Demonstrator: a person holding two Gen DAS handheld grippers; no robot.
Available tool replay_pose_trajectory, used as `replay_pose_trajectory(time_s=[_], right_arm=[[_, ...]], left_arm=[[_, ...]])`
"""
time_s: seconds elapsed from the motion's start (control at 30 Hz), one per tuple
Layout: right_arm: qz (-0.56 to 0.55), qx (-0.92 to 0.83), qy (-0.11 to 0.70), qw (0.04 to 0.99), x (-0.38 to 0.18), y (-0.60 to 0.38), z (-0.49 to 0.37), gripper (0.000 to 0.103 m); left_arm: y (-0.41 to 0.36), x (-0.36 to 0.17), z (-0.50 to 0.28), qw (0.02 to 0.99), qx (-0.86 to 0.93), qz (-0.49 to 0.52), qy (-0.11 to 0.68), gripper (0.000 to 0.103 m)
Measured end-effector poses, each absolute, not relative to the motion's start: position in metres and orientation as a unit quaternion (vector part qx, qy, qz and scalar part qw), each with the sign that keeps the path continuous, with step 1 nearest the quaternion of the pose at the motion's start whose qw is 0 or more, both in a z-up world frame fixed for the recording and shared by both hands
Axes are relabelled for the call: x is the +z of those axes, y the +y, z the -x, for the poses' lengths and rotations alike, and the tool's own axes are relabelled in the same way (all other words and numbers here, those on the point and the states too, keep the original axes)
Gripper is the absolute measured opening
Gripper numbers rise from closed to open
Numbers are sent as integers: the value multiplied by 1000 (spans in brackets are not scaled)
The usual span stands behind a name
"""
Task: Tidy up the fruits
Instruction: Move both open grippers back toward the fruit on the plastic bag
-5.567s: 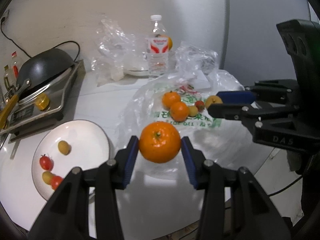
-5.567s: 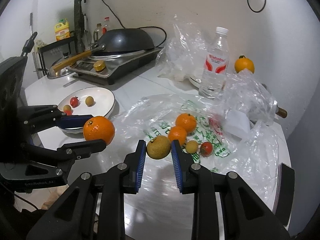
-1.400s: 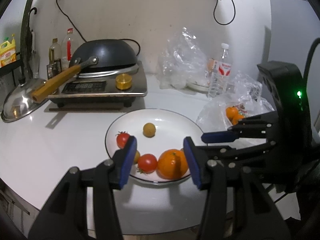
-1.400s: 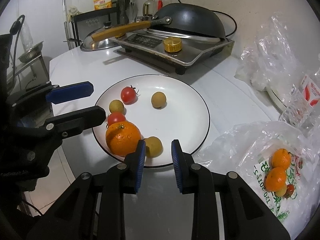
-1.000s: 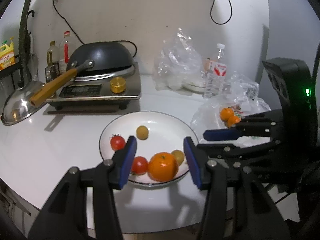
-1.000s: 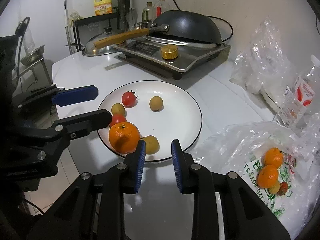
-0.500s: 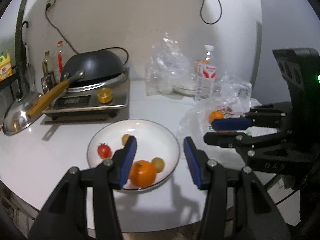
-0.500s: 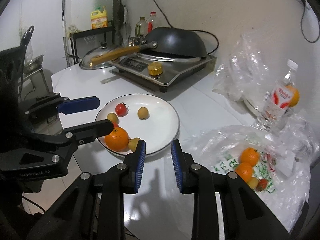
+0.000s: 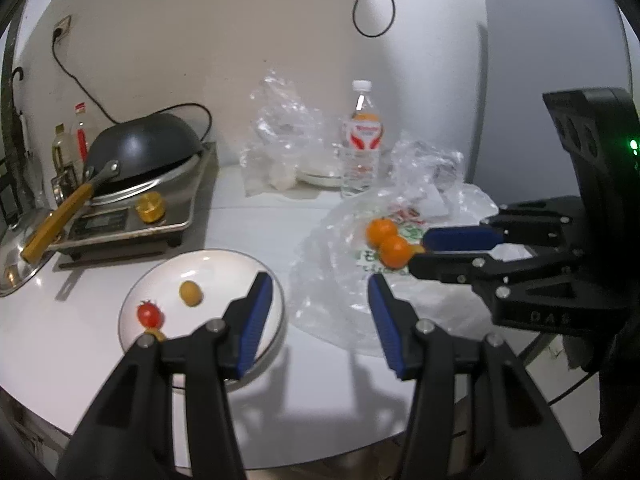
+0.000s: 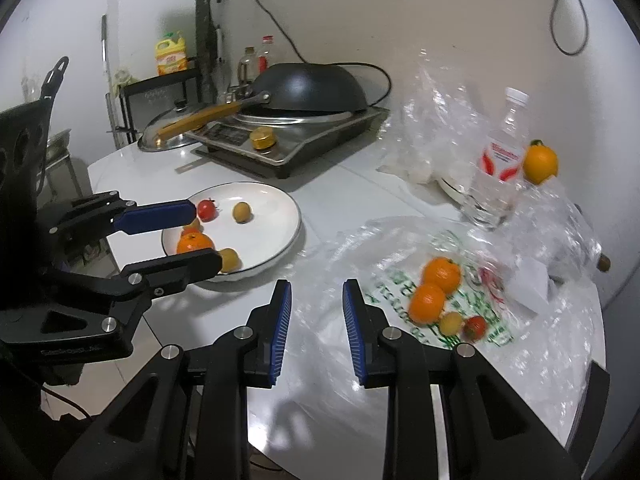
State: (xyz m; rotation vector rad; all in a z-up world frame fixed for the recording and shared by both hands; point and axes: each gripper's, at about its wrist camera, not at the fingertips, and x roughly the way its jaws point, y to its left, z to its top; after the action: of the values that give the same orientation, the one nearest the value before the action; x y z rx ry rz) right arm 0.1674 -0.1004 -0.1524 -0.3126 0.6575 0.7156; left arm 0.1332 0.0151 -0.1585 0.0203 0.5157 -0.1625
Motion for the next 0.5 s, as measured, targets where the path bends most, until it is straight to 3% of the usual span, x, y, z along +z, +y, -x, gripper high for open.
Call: replay_pose_trajectory(time_s=[0.5], right_arm=[[131,306,319,887,-156,-163,-180,28]], left_arm=[[-41,-162,-151,956,-108,-39,271,51]])
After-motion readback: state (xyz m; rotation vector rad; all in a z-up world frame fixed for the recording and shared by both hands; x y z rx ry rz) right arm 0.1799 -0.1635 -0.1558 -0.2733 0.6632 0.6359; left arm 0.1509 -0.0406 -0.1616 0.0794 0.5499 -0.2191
